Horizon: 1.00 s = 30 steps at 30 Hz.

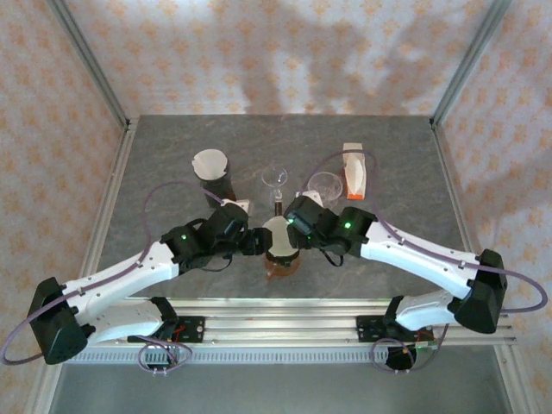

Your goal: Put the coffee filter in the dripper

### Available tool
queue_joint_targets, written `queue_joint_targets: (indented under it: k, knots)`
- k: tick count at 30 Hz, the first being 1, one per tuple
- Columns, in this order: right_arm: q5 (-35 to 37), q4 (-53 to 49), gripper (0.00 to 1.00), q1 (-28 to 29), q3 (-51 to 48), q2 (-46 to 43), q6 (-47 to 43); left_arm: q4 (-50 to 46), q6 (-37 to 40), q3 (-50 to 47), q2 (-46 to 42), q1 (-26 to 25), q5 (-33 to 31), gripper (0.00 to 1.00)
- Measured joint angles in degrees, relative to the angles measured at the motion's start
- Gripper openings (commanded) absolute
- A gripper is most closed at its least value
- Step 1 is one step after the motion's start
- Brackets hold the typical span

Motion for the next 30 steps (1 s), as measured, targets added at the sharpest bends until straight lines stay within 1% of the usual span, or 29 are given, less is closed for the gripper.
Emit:
queue_joint_targets:
  k: [6, 14, 19, 21, 24, 26, 29, 30]
  knots:
    - [0.0, 0.3, 0.45, 0.0, 0.0, -0.1, 0.0, 0.1, 0.0, -0.2, 0.5, 0.3, 0.1, 0.65]
    - [0.0, 0.3, 0.23, 0.0, 1.9, 0.7, -1.4, 0.4, 0.0, -0.4, 0.5, 0.3, 0.1, 0.65]
    - [-0.2, 0.2, 0.07, 0.0, 1.9, 1.3, -1.7, 0.4, 0.0, -0.4, 0.5, 0.4, 0.2, 0.65]
    - [-0.1, 0.2, 0.05, 0.0, 1.9, 1.7, -1.8, 0.4, 0.0, -0.4, 0.5, 0.4, 0.2, 0.65]
    - [0.0, 0.2, 0.04, 0.0, 1.9, 2.3, -1.9, 0.4, 0.0, -0.4, 0.5, 0.5, 0.2, 0.65]
    - [0.0, 0.2, 0.06, 0.0, 1.9, 2.3, -1.9, 0.5, 0.0, -0.4, 0.5, 0.7, 0.4, 0.65]
    - [0.0, 0.2, 0.17, 0.0, 1.9, 2.3, -2.0, 0.9, 0.0, -0.7, 0.5, 0.7, 0.6, 0.65]
    - [0.0, 0.2, 0.25, 0.0, 1.9, 2.3, -2.1, 0.9, -0.2, -0.7, 0.5, 0.7, 0.7, 0.65]
